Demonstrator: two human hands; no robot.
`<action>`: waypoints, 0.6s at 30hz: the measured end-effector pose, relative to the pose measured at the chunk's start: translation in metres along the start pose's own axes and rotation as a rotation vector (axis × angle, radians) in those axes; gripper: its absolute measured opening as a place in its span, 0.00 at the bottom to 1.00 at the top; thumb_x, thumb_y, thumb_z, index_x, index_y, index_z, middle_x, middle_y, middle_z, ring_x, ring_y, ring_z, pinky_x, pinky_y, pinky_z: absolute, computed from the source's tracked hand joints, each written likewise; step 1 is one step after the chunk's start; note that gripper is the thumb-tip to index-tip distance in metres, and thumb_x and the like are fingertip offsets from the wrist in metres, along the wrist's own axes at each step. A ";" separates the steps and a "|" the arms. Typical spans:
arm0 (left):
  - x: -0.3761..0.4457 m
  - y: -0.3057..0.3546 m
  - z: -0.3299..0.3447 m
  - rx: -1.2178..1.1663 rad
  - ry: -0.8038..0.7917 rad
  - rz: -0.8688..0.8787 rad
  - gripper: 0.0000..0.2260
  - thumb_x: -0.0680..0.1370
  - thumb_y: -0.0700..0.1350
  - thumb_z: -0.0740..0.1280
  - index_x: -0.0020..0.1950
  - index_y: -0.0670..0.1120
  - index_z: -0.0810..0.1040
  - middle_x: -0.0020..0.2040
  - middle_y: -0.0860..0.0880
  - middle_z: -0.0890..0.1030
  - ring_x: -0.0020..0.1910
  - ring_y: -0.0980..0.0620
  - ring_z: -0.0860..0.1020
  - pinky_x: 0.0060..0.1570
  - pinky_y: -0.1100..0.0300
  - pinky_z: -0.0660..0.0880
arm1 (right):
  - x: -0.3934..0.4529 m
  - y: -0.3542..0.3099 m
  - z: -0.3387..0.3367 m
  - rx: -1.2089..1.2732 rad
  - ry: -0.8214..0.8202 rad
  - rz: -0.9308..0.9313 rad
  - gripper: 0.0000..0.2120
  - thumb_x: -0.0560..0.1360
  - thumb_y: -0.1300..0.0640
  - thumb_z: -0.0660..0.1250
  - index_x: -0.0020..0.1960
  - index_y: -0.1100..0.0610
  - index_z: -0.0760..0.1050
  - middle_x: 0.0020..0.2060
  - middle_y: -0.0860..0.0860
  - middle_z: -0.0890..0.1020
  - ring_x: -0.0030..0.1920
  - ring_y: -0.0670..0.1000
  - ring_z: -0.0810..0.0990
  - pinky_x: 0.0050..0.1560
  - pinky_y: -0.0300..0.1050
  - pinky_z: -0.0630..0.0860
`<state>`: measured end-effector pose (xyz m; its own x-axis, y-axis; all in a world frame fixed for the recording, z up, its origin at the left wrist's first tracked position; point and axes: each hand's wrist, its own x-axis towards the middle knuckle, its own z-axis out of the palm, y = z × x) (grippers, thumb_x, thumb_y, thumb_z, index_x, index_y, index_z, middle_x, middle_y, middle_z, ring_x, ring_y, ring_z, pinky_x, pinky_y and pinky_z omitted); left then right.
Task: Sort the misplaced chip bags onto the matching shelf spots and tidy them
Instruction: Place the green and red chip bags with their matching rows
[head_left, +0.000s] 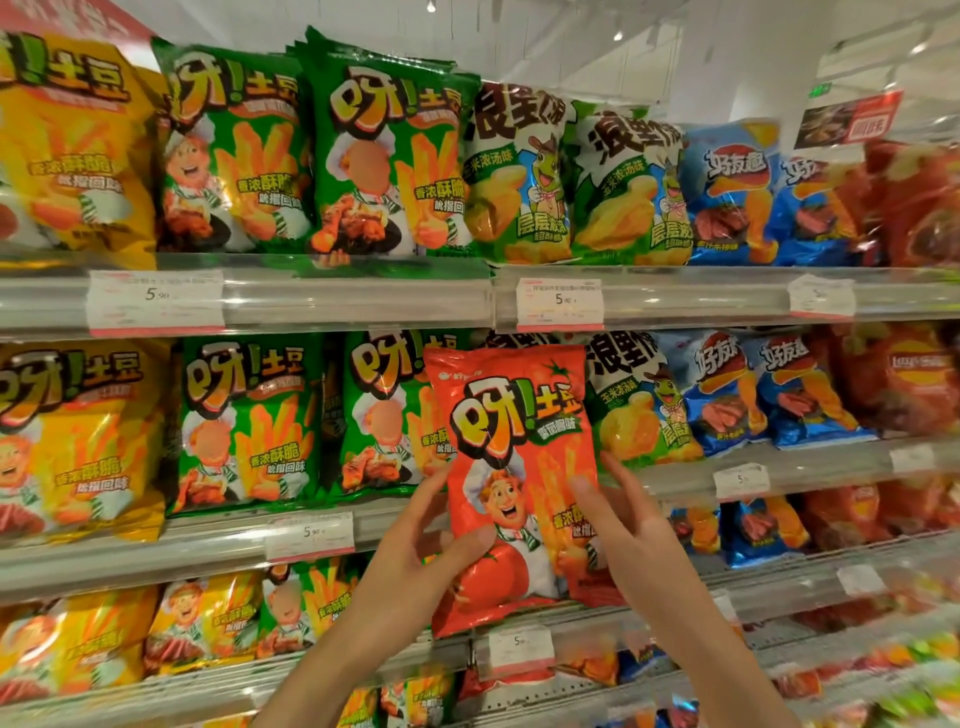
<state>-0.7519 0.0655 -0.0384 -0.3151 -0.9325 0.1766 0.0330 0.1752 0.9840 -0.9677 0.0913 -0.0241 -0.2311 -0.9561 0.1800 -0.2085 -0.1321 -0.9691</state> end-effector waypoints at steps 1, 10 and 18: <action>-0.002 0.000 -0.001 0.006 0.004 -0.002 0.28 0.72 0.54 0.73 0.68 0.72 0.67 0.64 0.67 0.76 0.56 0.70 0.79 0.47 0.67 0.79 | 0.000 0.003 0.001 0.021 -0.039 0.013 0.26 0.74 0.39 0.65 0.70 0.42 0.69 0.53 0.36 0.83 0.49 0.30 0.80 0.42 0.25 0.74; -0.047 0.000 -0.033 0.058 0.144 -0.051 0.27 0.73 0.54 0.73 0.67 0.74 0.70 0.64 0.65 0.79 0.61 0.60 0.80 0.55 0.59 0.80 | -0.009 0.011 0.046 0.154 -0.216 0.074 0.16 0.70 0.42 0.68 0.58 0.42 0.79 0.48 0.38 0.87 0.48 0.38 0.85 0.44 0.34 0.78; -0.123 0.006 -0.135 0.038 0.364 -0.040 0.26 0.73 0.51 0.72 0.67 0.68 0.69 0.58 0.72 0.79 0.58 0.66 0.80 0.51 0.67 0.78 | -0.041 -0.007 0.173 0.213 -0.392 0.129 0.35 0.66 0.29 0.74 0.68 0.44 0.76 0.62 0.43 0.83 0.65 0.48 0.80 0.66 0.52 0.77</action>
<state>-0.5849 0.1390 -0.0511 0.0428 -0.9890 0.1414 -0.0101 0.1411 0.9899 -0.7926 0.0860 -0.0534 0.1427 -0.9896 0.0182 0.0074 -0.0173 -0.9998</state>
